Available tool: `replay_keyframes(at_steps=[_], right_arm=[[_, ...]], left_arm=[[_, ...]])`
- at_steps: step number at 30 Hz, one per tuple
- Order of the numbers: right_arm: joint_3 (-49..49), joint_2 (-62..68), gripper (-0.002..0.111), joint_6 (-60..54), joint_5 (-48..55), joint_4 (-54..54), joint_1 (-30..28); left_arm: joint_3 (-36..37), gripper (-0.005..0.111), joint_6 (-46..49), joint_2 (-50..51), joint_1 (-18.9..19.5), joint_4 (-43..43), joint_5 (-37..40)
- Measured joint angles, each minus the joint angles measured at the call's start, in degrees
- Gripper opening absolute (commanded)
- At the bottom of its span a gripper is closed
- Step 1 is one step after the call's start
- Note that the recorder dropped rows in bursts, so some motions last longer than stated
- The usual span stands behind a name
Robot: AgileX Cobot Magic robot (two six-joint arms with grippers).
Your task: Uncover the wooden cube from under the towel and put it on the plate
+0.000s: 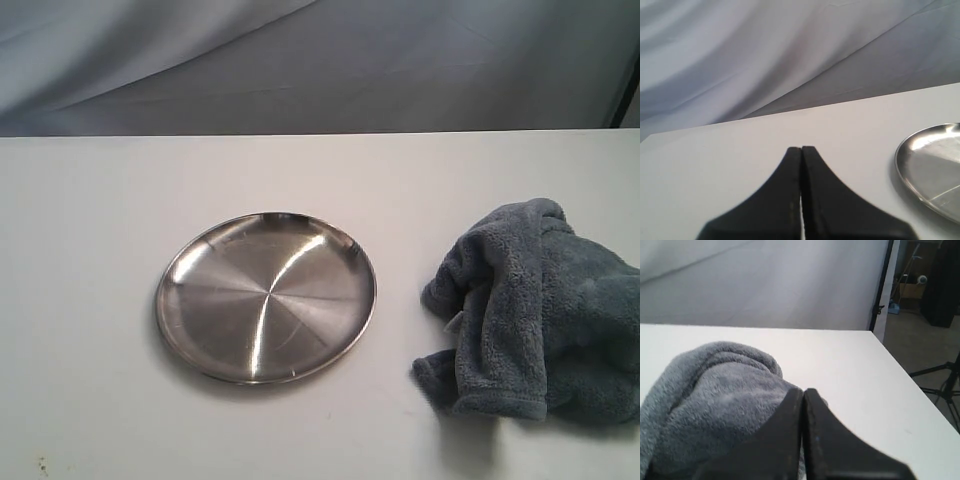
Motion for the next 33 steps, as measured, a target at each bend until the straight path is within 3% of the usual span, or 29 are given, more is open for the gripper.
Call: replay_keyframes(at_steps=[9, 13, 33], right_arm=[[0.0, 0.0, 0.0, 0.2, -11.0, 9.8, 0.0], [0.0, 0.0, 0.0, 0.2, -13.9, 20.0, 0.0], [0.0, 0.0, 0.0, 0.2, -13.8, 24.7, 0.0]], left_arm=[[0.0, 0.0, 0.0, 0.0, 0.0, 0.0, 0.0], [0.0, 0.0, 0.0, 0.0, 0.0, 0.0, 0.0], [0.0, 0.0, 0.0, 0.0, 0.0, 0.0, 0.0]])
